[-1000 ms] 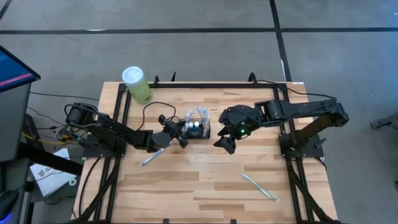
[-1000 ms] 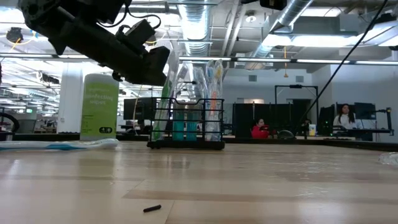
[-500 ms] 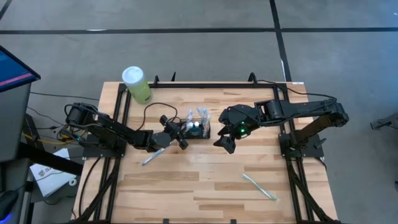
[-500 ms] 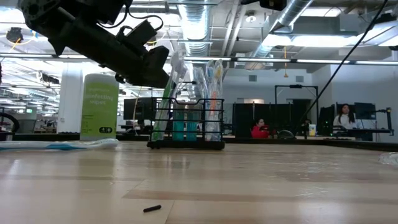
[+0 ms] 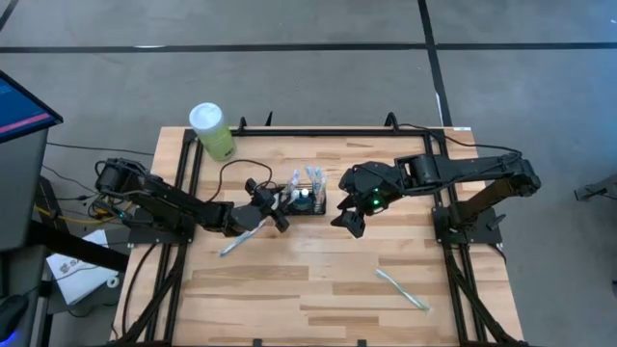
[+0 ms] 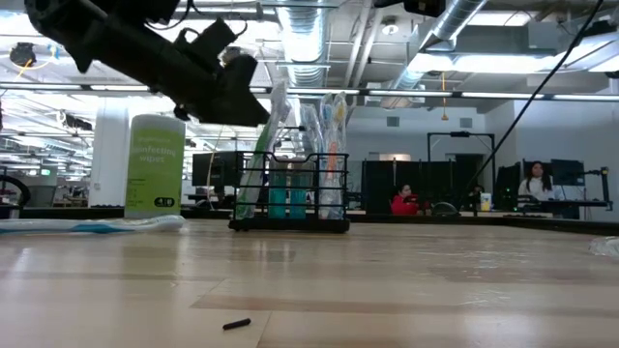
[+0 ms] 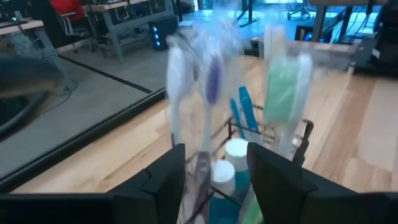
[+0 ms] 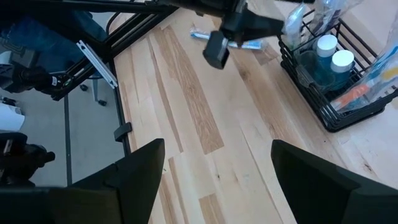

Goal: Pick & Place toothbrushing station
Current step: Put the blue toothbrush into the black mesh organizer

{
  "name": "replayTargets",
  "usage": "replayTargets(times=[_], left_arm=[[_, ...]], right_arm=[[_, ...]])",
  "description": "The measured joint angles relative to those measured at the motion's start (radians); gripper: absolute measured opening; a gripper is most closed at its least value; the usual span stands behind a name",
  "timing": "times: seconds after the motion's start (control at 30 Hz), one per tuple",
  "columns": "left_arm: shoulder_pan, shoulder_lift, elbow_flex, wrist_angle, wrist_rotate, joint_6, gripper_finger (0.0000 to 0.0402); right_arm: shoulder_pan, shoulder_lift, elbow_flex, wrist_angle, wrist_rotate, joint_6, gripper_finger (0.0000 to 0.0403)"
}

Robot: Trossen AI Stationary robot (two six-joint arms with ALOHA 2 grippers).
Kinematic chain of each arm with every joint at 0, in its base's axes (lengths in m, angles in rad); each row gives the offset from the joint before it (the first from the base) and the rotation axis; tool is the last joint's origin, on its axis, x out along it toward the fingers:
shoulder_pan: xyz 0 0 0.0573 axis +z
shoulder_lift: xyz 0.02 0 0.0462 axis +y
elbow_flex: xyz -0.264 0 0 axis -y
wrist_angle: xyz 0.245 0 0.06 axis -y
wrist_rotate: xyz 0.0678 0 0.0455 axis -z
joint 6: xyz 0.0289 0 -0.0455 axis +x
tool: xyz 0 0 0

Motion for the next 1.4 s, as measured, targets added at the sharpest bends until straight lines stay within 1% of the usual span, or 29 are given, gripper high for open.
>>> replayTargets(times=[0.17,0.27,0.37,0.57,0.67,0.77,0.87,1.0,1.07,1.13,1.27,1.4], left_arm=[[0.005,-0.078,0.0,-0.1,-0.001,-0.007,0.0168],[0.003,-0.129,0.0,-0.177,0.004,-0.043,0.0168],[0.003,-0.181,0.0,-0.24,0.03,-0.079,0.0168],[-0.02,-0.277,0.0,-0.32,0.048,-0.108,0.0168],[-0.03,-0.324,0.0,-0.337,0.101,-0.128,0.016],[-0.043,-0.361,0.0,-0.414,0.16,-0.185,0.0142],[-0.07,-0.393,0.017,-0.528,0.2,-0.244,0.0121],[-0.11,-0.411,0.07,-0.697,0.248,-0.315,0.0104],[-0.118,-0.413,0.097,-0.777,0.285,-0.358,0.0102],[-0.116,-0.413,0.119,-0.87,0.344,-0.423,0.0102],[-0.101,-0.412,0.132,-1.033,0.51,-0.57,0.0102],[-0.102,-0.412,0.132,-1.159,0.651,-0.654,0.0102]], right_arm=[[0.001,0.0,0.0,0.0,0.0,-0.002,0.0286],[0.001,0.0,0.0,0.0,0.0,-0.002,0.0286],[0.001,0.0,0.0,0.0,0.0,-0.002,0.0286],[0.001,0.0,0.0,0.004,0.001,-0.002,0.0286],[0.009,0.0,0.0,0.012,0.041,-0.001,0.0286],[0.032,0.0,0.0,0.037,0.114,0.0,0.0286],[0.063,0.0,0.0,0.07,0.164,-0.002,0.0286],[0.095,-0.001,-0.004,0.14,0.188,-0.007,0.0286],[0.108,-0.002,-0.021,0.186,0.214,-0.006,0.0286],[0.115,-0.001,-0.044,0.229,0.239,0.004,0.0286],[0.13,-0.001,-0.109,0.346,0.266,0.033,0.0286],[0.133,-0.001,-0.195,0.557,0.267,0.076,0.0286]])
